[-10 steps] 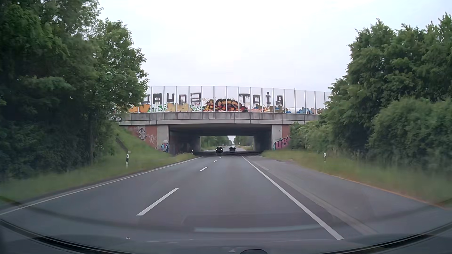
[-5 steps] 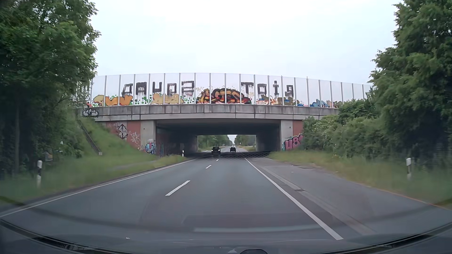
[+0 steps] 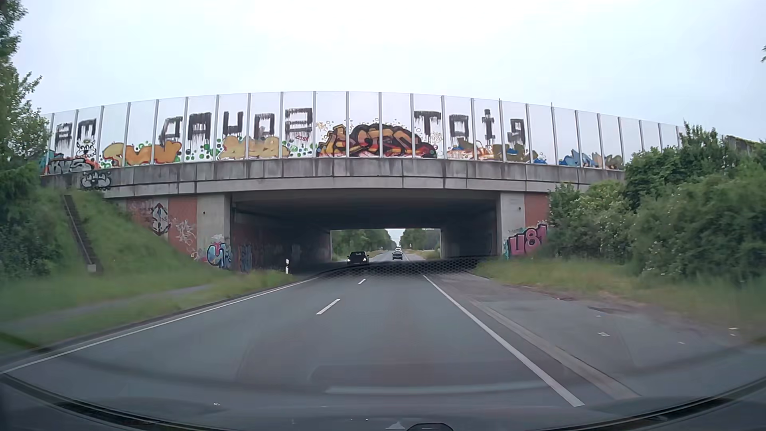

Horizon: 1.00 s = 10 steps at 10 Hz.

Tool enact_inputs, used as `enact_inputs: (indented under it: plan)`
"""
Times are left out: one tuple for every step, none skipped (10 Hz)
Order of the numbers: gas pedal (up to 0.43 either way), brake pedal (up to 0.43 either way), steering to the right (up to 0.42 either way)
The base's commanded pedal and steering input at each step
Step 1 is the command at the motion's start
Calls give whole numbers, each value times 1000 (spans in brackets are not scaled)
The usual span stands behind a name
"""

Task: Follow the waypoints while adhering to traffic rules and regulations

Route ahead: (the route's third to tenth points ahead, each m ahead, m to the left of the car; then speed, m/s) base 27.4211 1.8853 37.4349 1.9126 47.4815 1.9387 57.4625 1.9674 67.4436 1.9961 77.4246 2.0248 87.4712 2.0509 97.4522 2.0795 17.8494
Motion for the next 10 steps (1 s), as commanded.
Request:
enact_inputs:
  plan:
    - [169,0,-6]
    - [169,0,-5]
    - [169,0,-2]
    - [169,0,-1]
    - [169,0,-1]
    - [177,0,-1]
    - [177,0,-1]
    - [177,0,-1]
    - [177,0,-1]
    - [189,0,-1]
